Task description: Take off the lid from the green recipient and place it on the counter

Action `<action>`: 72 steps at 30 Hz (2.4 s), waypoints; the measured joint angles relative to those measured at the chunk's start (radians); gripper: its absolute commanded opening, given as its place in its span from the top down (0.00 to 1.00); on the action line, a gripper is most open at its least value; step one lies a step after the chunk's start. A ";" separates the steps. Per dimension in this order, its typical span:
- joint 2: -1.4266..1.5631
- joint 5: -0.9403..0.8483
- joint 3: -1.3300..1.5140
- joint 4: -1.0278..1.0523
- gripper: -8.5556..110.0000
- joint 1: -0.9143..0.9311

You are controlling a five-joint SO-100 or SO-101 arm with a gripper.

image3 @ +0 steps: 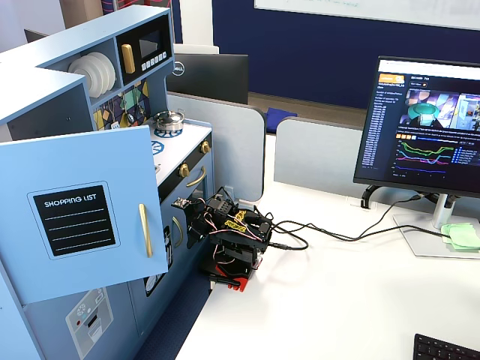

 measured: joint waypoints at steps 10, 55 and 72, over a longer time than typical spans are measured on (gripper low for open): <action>0.000 0.000 0.000 0.000 0.93 0.040; -0.655 -0.186 -1.123 -0.795 0.61 0.137; -0.896 -0.207 -1.181 -0.954 0.63 0.092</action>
